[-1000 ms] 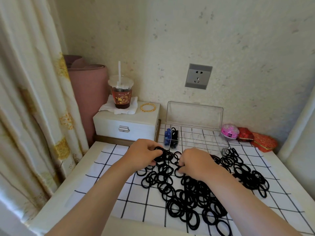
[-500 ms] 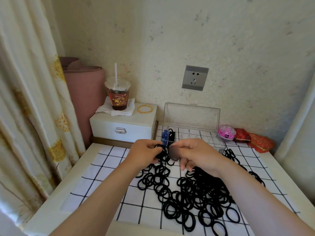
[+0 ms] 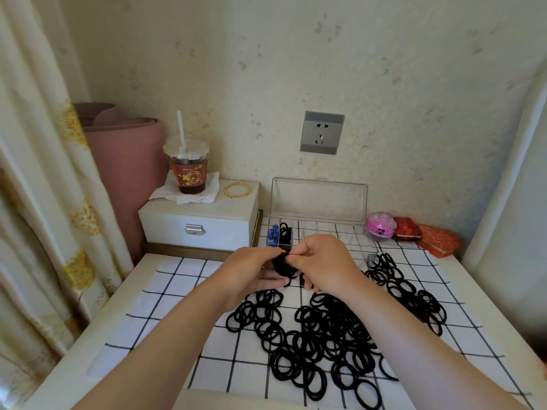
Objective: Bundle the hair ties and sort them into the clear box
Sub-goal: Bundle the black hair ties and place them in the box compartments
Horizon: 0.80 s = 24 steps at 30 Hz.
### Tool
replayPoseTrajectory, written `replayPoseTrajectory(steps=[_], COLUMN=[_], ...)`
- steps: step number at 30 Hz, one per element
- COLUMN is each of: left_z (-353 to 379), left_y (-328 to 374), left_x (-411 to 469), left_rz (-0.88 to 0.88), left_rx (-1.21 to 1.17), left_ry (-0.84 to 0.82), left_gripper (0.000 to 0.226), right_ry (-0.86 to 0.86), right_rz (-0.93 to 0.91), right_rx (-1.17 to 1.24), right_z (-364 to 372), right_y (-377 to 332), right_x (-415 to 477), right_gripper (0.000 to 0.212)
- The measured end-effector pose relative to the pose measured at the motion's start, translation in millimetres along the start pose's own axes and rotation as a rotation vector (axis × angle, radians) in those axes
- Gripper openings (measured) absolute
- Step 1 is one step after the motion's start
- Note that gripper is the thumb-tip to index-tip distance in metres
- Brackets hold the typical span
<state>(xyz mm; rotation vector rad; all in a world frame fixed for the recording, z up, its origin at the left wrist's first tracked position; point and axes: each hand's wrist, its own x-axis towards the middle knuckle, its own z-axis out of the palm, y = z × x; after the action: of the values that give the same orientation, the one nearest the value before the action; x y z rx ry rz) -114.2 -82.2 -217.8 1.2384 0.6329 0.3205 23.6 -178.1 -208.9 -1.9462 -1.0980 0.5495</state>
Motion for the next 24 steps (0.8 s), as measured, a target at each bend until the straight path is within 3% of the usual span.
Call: replayPoseTrajectory(steps=[8,10,12,15,19,24], left_z=[-6.3,-6.8,-7.0,-6.7,-3.1,-3.2], left_y=[-1.7,0.4,2.2,2.8,1.3,4.8], left_x=[4.0,2.7,0.1,-0.6,1.2,1.6], left_rz=[0.029,0.015,0.021,0.061,0.124,0.221], left_rx=[0.141,0.131,0.139,0.215,0.309,0.372], left_ry=[0.021,-0.034,-0.083,-0.078,0.07,0.087], left_gripper=[0.024,0.024,0.025,0.028,0.027,0.022], right_ry=[0.017,-0.012,-0.156,-0.342,-0.294,-0.29], right_rz=[-0.06,0.017,0.146,0.234,0.303,0.323], right_rx=[-0.022,0.082,0.255,0.445,0.553,0.654], right_z=[-7.3,-10.5,-14.0,-17.4,-15.1,-12.9], right_y=[0.7,3.1,4.9,7.6,10.6,8.3], right_x=[0.1,-1.1,-3.4,-7.9,-6.6,-2.8], right_gripper=[0.003,0.021,0.036,0.029,0.027,0.028])
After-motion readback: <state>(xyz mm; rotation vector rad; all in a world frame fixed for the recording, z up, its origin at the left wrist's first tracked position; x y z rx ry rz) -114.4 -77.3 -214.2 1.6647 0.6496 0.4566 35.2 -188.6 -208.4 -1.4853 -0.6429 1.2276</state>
